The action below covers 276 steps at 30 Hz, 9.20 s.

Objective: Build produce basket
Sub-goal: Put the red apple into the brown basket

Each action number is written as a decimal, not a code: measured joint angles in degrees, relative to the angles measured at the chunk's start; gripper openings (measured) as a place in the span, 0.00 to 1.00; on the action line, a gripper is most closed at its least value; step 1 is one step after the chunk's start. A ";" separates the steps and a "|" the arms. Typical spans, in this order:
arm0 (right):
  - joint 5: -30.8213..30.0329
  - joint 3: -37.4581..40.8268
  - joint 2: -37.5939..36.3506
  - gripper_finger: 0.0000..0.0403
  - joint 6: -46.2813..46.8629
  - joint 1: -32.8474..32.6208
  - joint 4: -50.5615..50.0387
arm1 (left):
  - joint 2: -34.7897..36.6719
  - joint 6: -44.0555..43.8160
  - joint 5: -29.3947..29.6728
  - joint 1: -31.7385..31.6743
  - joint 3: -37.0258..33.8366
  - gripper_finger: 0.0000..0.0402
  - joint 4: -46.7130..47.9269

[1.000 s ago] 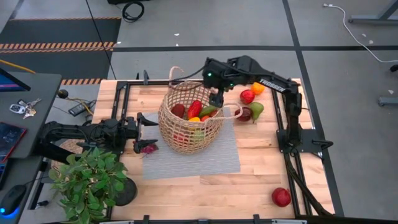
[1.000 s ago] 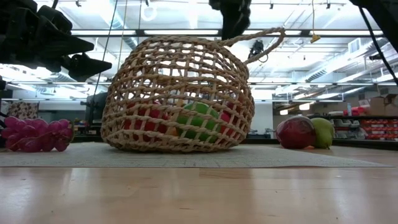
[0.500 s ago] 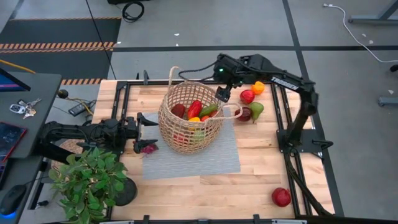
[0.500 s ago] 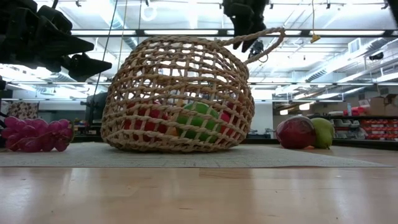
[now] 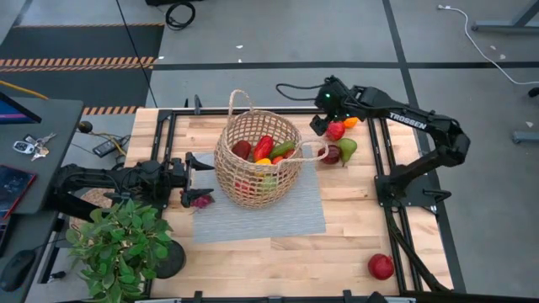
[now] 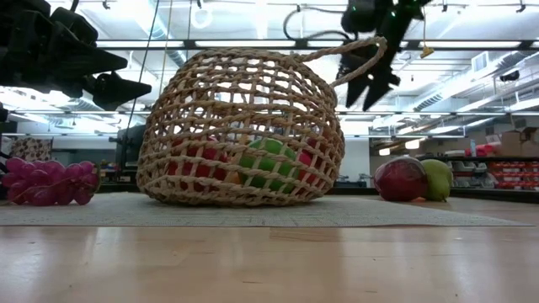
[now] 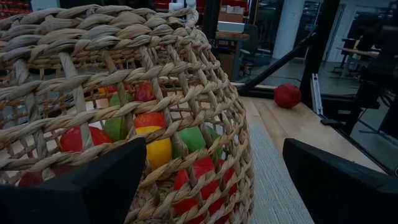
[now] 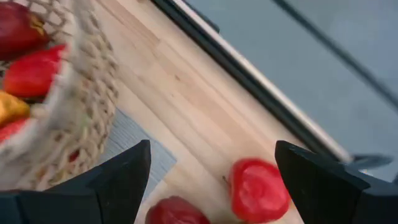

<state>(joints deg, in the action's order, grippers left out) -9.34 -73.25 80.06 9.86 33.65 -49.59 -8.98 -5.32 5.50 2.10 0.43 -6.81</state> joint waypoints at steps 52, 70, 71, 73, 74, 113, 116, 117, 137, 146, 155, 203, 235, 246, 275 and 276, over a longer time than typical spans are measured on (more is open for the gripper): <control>4.91 11.21 19.83 0.92 6.83 9.94 4.94 | 0.00 0.04 0.01 0.00 0.00 0.96 0.00; 4.93 8.00 16.12 0.83 6.02 9.93 3.65 | -0.01 0.02 0.00 0.01 0.00 0.96 0.00; 4.94 7.43 15.68 0.83 6.02 9.81 3.58 | 0.00 0.00 0.00 0.00 0.00 0.96 0.01; 4.99 6.10 14.53 0.83 6.00 9.48 3.55 | 0.01 0.04 0.00 0.01 0.00 0.96 0.02; 5.22 5.37 13.89 0.83 6.00 9.24 3.59 | -0.01 0.02 0.00 0.01 0.00 0.96 0.00; 21.16 0.83 -0.48 0.84 6.83 -17.14 70.75 | 0.01 0.04 0.02 0.00 0.00 0.96 0.01; 19.60 0.83 -0.46 0.84 6.90 -18.23 70.38 | 0.00 0.02 0.02 0.00 0.00 0.96 0.01; 19.46 0.83 -0.46 0.84 7.31 -18.46 69.80 | 0.01 0.04 0.02 -0.01 0.00 0.96 0.02; 17.00 0.85 -0.44 0.84 9.84 -20.87 57.39 | -0.01 0.02 0.02 0.00 0.00 0.96 0.02; 13.28 0.87 -0.42 0.84 7.20 -20.26 49.93 | 0.01 0.04 0.02 -0.01 0.00 0.96 0.02; 11.51 0.87 -0.42 0.84 3.89 -20.42 48.64 | 0.01 0.04 0.00 -0.01 0.00 0.96 0.02; -6.18 -41.84 23.99 0.85 -33.69 -33.14 11.31 | 0.01 0.02 0.02 0.01 0.00 0.96 -0.03; -10.71 -41.73 23.97 0.85 -35.66 -32.66 3.45 | 0.01 0.02 0.02 0.01 0.00 0.96 -0.02; -11.17 -41.73 23.95 0.85 -29.52 -32.76 1.52 | -0.01 0.04 0.02 0.01 0.00 0.96 -0.02; -17.74 -44.32 26.22 0.85 -12.13 -33.11 1.51 | -0.73 0.04 0.01 0.01 0.00 0.96 -0.04; -19.05 -45.21 26.20 0.85 -6.41 -33.18 2.02 | -0.73 0.02 0.04 0.01 0.00 0.96 -0.11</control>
<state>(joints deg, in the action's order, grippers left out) -28.39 -118.46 106.26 3.45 0.47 -47.57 -9.72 -5.30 5.54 2.11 0.43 -6.91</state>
